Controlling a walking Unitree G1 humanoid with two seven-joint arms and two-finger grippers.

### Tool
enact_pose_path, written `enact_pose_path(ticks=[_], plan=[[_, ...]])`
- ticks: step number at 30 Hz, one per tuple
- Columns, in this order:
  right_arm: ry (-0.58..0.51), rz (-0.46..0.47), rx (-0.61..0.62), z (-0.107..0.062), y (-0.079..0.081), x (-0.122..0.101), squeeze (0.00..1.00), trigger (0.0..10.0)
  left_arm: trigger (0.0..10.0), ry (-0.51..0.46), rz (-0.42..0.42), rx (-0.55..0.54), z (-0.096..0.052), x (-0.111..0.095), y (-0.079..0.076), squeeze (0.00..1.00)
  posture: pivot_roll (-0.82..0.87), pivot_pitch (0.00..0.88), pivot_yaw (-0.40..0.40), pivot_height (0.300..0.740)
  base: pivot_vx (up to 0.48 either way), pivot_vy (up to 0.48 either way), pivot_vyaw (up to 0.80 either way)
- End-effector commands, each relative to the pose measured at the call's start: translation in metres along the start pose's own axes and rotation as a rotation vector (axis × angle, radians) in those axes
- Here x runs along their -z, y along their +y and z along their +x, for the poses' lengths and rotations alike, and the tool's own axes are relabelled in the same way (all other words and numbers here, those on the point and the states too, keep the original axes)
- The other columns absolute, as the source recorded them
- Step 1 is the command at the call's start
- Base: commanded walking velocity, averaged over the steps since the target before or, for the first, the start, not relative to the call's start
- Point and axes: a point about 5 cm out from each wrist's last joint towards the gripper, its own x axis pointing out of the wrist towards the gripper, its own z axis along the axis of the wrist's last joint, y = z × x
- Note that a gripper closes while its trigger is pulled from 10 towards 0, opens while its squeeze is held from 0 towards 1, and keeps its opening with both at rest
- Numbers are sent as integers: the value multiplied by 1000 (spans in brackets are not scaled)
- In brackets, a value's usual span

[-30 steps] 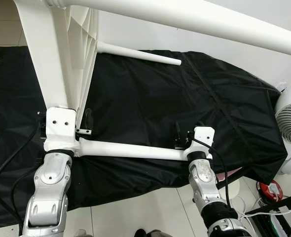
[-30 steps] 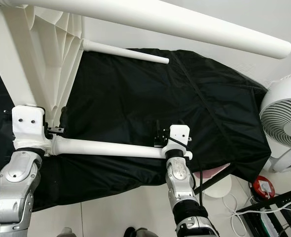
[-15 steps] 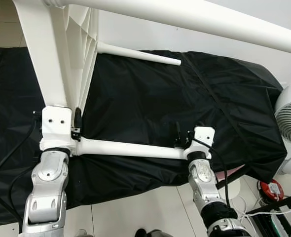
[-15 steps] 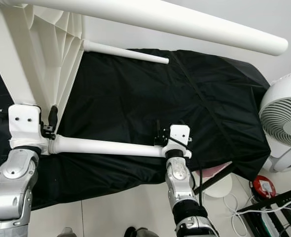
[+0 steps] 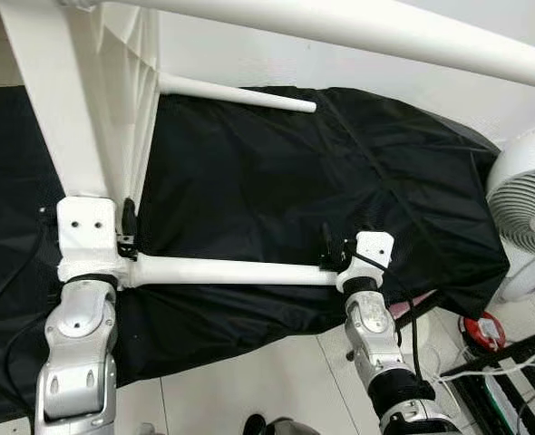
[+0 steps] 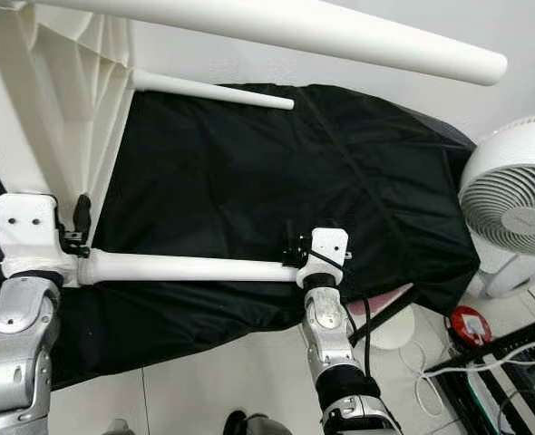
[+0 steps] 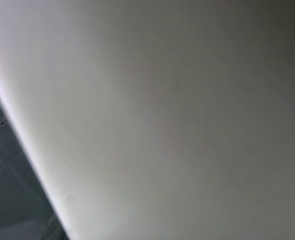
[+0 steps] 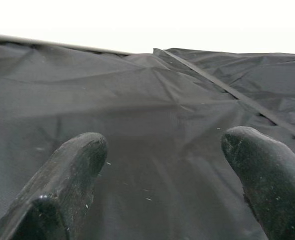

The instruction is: Building children table

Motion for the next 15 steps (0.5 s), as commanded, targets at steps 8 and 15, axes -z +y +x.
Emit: enact_pose_path(ticks=[8,15], plan=[[102,-12,-31,-4,1,17,0,10000,0,-3,148,-547,-34,-4,83,0,353,158,-192,740,0,0,0],[107,-12,-75,1,8,16,0,10000,0,-38,225,-647,-56,-18,107,0,376,174,-218,740,0,0,0]])
